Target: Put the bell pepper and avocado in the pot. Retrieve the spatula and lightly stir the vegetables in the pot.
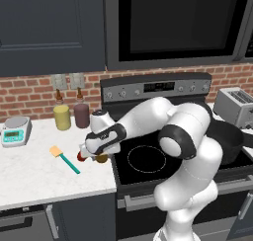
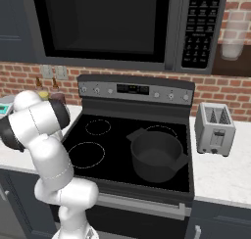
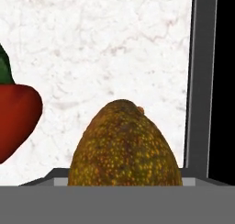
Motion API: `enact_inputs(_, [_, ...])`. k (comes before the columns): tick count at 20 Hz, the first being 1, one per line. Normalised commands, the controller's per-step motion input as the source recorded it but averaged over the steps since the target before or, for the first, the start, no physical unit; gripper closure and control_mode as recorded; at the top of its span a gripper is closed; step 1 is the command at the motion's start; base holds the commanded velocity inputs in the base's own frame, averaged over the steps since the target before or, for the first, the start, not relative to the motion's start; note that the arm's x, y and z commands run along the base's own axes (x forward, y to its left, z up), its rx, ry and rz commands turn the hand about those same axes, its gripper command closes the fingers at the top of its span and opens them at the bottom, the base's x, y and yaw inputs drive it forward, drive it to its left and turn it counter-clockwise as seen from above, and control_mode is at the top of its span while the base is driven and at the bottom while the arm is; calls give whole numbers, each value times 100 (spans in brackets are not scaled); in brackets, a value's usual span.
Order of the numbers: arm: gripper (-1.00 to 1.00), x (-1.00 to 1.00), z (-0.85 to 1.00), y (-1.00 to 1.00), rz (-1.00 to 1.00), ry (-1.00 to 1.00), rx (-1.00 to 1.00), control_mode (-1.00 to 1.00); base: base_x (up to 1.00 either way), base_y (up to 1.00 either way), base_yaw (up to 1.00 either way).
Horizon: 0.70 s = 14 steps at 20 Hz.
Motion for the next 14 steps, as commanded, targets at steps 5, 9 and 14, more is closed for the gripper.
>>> enact_inputs(5, [100,-55,32,-10,0,-18,3,-100,0,0,0])
enact_inputs(9, [100,-76,62,-36,0,-22,9,-100,0,0,0])
enact_inputs(14, [100,-81,88,-52,0,-2,7,-100,0,0,0])
